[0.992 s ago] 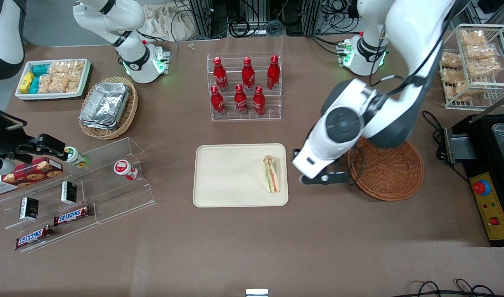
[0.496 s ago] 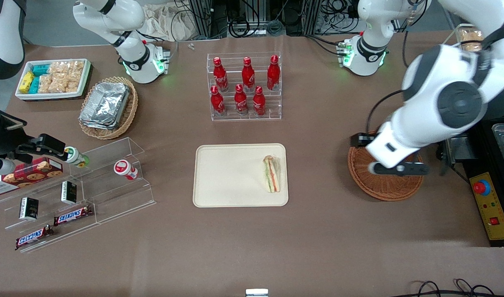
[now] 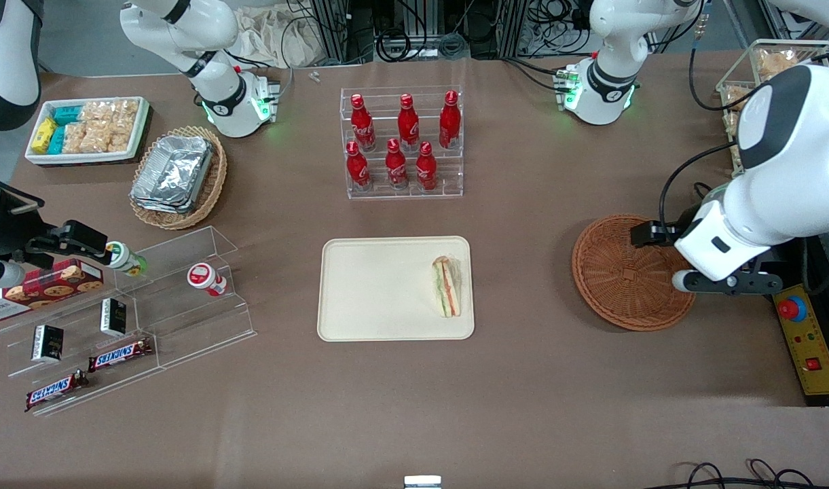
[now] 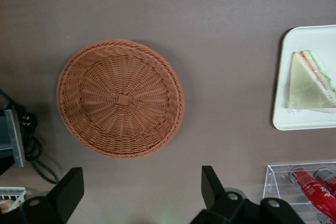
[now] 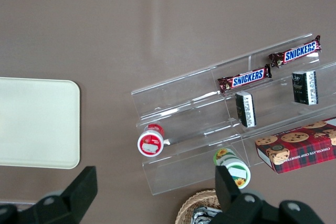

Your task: Place sandwich from basket to tray

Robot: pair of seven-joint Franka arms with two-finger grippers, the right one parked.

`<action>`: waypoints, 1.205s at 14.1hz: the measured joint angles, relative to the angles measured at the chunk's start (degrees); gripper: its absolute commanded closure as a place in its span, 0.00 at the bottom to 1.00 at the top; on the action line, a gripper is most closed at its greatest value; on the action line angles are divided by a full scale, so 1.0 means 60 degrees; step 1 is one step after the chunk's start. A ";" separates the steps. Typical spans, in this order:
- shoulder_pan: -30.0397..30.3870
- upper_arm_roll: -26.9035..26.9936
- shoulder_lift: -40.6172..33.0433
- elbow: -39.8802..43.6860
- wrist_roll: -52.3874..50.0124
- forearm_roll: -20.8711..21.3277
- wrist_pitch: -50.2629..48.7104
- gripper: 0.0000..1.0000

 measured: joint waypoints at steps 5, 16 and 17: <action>0.0131 0.0654 -0.0234 0.0037 0.0196 -0.0012 -0.0477 0.00; -0.1411 0.2967 -0.0398 0.0037 0.0250 -0.0184 -0.0381 0.00; -0.1529 0.3087 -0.0394 0.0036 0.0249 -0.0185 -0.0372 0.00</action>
